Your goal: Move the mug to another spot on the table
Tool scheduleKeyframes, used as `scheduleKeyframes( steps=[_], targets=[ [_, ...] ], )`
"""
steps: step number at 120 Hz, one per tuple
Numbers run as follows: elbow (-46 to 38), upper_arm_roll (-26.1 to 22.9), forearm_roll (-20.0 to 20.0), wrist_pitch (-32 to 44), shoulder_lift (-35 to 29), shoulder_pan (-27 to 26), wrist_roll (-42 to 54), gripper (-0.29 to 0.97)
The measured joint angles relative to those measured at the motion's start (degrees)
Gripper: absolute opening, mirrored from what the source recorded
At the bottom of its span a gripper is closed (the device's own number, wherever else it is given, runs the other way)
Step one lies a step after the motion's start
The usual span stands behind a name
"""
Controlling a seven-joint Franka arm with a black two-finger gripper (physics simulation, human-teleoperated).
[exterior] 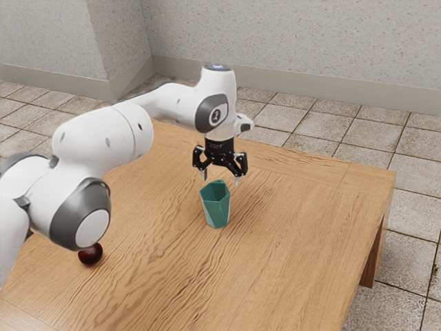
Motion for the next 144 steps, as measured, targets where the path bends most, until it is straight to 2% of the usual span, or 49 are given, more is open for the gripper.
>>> scheduleKeyframes(
  steps=[46, 91, 144],
  targets=[
    [-2.00, -1.36, 0.31, 3.58, 2.14, 1.15, 2.63, 0.66],
    [-1.11, -1.38, -0.41, 0.97, 1.62, 1.73, 2.46, 0.41],
    [-1.13, -1.49, -1.24, -0.25, 1.51, 1.69, 0.06, 0.22]
  ],
)
